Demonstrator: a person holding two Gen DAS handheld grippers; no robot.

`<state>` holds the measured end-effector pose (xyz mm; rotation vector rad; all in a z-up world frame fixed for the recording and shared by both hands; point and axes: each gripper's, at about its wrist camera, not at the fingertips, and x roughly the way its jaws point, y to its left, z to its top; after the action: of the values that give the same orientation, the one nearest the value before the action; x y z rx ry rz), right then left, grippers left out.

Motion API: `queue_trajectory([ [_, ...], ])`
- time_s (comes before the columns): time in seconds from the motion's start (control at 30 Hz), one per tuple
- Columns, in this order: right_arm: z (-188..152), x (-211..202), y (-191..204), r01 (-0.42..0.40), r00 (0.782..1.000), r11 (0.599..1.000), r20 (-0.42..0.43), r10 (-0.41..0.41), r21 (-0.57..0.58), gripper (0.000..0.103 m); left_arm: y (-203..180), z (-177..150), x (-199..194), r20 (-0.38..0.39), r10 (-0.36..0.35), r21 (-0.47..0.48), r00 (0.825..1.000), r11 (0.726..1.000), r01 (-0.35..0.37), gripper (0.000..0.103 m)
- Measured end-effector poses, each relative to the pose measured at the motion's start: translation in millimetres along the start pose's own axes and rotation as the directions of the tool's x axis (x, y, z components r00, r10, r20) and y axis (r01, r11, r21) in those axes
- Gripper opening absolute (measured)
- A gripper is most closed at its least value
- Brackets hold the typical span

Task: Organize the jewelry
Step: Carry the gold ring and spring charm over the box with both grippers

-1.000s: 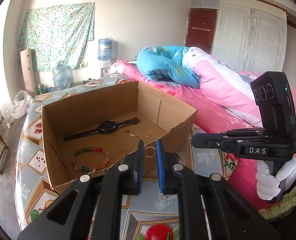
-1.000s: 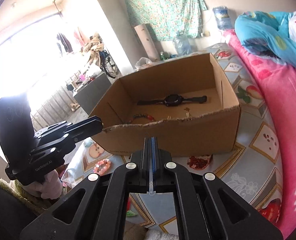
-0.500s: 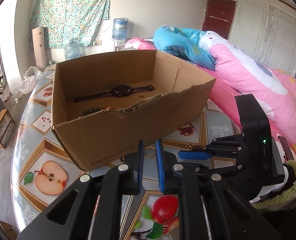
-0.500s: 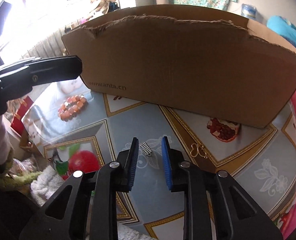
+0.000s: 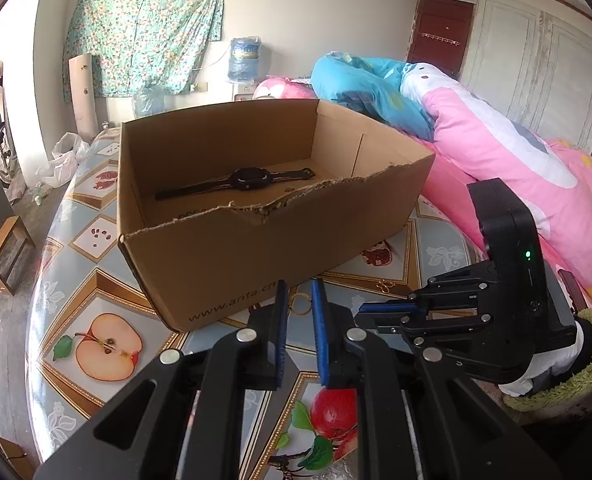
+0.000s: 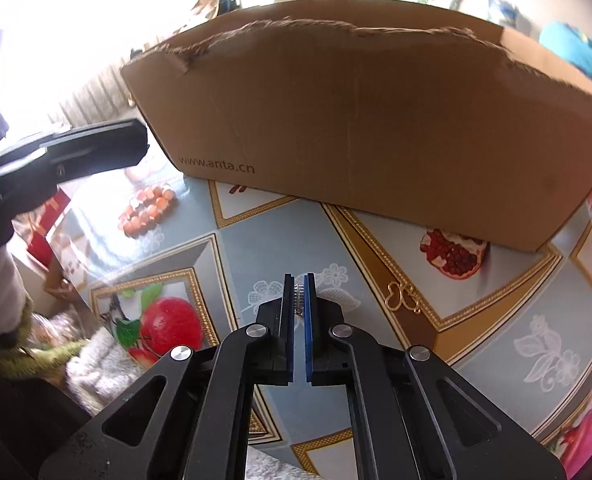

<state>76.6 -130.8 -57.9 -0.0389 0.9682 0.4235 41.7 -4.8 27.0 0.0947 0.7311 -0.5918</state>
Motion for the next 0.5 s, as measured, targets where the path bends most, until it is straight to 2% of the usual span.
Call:
queue_trajectory([
  [0.1, 0, -10, -10, -0.025, 0.999, 0.998, 0.022, 0.024, 0.059, 0.002, -1, 1, -4, 0.008, -0.005, -0.001, 1.0, 1.0, 0.005, 0.011],
  [0.23, 11, -43, -20, -0.05, 0.994, 0.993, 0.099, 0.04, 0.106, 0.002, -3, 15, -18, 0.049, -0.029, 0.014, 0.998, 1.0, 0.028, 0.011],
  [0.37, 33, -88, -20, -0.076, 0.977, 0.993, 0.208, 0.056, 0.089, 0.002, -6, 46, -33, 0.11, -0.068, 0.047, 0.992, 0.997, 0.064, 0.011],
  [0.5, 65, -112, -23, -0.094, 0.955, 0.994, 0.287, 0.075, 0.053, 0.002, -5, 86, -28, 0.126, -0.073, 0.091, 0.989, 0.994, 0.061, 0.011],
])
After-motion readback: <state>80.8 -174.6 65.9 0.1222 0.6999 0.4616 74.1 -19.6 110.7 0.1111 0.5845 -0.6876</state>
